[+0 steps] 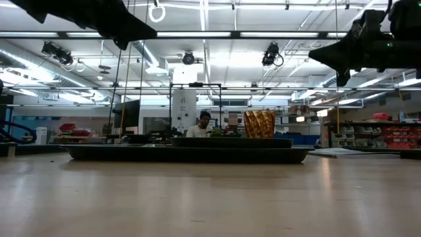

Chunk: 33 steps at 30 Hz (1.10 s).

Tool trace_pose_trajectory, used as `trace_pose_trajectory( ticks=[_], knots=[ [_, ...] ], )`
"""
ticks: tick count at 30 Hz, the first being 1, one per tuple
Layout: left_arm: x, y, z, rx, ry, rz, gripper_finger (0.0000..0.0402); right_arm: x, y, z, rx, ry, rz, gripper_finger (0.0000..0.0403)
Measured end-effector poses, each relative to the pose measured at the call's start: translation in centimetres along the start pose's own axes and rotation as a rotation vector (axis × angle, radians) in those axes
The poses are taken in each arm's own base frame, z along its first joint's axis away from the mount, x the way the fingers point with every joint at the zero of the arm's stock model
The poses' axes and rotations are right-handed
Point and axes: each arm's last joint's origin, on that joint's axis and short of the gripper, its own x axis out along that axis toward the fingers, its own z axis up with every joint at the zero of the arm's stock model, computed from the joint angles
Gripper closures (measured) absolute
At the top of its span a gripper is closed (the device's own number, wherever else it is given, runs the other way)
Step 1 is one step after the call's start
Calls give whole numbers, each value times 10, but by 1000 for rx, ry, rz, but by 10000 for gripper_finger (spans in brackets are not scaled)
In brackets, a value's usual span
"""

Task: Pick and place plate/cup/fork/spoon on tray
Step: Return to Home Position

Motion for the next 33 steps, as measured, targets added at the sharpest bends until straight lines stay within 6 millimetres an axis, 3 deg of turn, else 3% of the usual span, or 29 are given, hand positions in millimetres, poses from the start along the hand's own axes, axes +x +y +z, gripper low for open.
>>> trace_pose_trajectory(
  ticks=[8,15,26,33],
  knots=[
    [-26,2,-14,-54,-134,-25,396,-5,-10,-6,48,-31,-52,398],
    [-39,0,-40,-173,-283,-97,393,-6,-16,-6,91,-81,-236,388],
    [-67,1,-57,-198,-418,-207,396,-6,-17,-6,89,-84,-239,381],
    [-78,3,-82,-280,-496,-231,397,-6,-17,-6,89,-84,-240,381]
  ],
)
